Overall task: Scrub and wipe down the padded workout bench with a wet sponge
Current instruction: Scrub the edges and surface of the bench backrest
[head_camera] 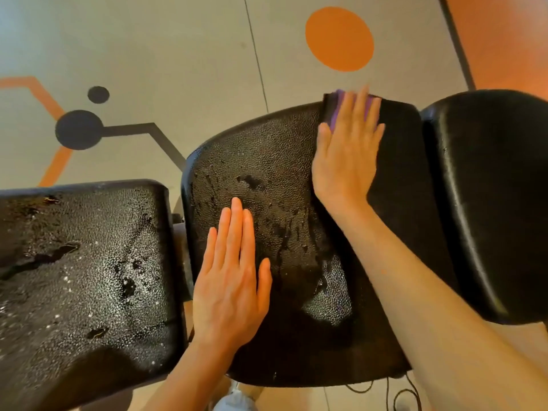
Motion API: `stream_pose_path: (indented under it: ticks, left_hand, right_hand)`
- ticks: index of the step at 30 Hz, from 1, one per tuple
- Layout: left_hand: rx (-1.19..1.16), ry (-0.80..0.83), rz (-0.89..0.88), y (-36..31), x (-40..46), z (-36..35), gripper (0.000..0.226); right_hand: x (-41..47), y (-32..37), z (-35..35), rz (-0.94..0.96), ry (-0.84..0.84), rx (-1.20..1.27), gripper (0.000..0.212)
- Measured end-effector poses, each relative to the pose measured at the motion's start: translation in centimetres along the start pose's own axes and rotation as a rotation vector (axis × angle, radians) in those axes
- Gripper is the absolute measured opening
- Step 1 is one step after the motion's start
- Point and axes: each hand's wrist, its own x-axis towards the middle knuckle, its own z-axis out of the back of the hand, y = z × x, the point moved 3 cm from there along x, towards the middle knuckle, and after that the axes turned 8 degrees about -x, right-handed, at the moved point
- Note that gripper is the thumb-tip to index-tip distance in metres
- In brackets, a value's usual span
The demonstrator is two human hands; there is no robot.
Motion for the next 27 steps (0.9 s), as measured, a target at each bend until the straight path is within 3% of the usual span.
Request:
stream_pose_path:
  ticks: [2, 4, 6, 8, 10, 12, 14, 16, 18, 21, 22, 23, 25, 27]
  left_hand:
    - [0.001, 0.0, 0.002, 0.0, 0.0, 0.0, 0.068]
    - [0.003, 0.0, -0.001, 0.0, -0.1, 0.1, 0.067]
    - [-0.006, -0.007, -0.004, 0.0, -0.1, 0.0, 0.067]
    - [-0.006, -0.007, -0.005, 0.1, -0.1, 0.0, 0.068]
    - [0.001, -0.005, 0.0, 0.1, -0.1, 0.0, 0.068]
    - [0.001, 0.002, 0.005, 0.1, -0.1, 0.0, 0.068]
    - [0.001, 0.003, 0.003, 0.0, 0.0, 0.0, 0.067]
    - [0.003, 0.007, 0.003, 0.0, 0.0, 0.0, 0.068]
    - [0.007, 0.008, 0.002, 0.0, -0.1, 0.0, 0.068]
    - [0.01, -0.002, -0.002, 0.0, -0.1, 0.0, 0.068]
    - [0.01, -0.001, 0.002, 0.0, -0.1, 0.0, 0.068]
    - [0.011, 0.001, 0.007, 0.0, -0.1, 0.0, 0.068]
    - [0.012, 0.004, 0.006, 0.0, 0.0, 0.0, 0.068]
    - [0.021, 0.005, 0.002, 0.0, 0.0, 0.1, 0.068]
  right_hand:
    - [-2.3, 5.6, -0.2, 0.356, -0.016, -0.004, 0.057]
    - [-3.0, 6.7, -0.5, 0.715, 0.048, -0.053, 0.056]
    - [-0.8, 2.6, -0.7, 0.651, 0.044, -0.138, 0.055]
    - [1.5, -3.0, -0.5, 0.283, 0.039, -0.109, 0.055]
    - [1.6, -4.2, 0.1, -0.013, 0.07, -0.008, 0.055]
    - [0.4, 1.1, 0.2, 0.101, 0.015, 0.024, 0.057]
    - [-1.5, 6.9, -0.4, 0.513, 0.044, 0.002, 0.056]
    - [-1.5, 7.2, -0.4, 0.732, 0.06, -0.057, 0.055]
    - [0.6, 2.0, -0.1, 0.538, 0.029, -0.078, 0.054]
    - [1.3, -5.7, 0.3, -0.094, 0.067, 0.027, 0.056]
    - [0.3, -5.0, 0.3, -0.179, 0.076, 0.044, 0.057]
    - [-1.0, -2.9, 0.0, -0.125, 0.043, 0.04, 0.058]
    - [-3.8, 2.2, -0.5, 0.273, 0.024, 0.025, 0.058]
    - [-4.7, 2.7, -0.7, 0.638, 0.05, -0.023, 0.057]
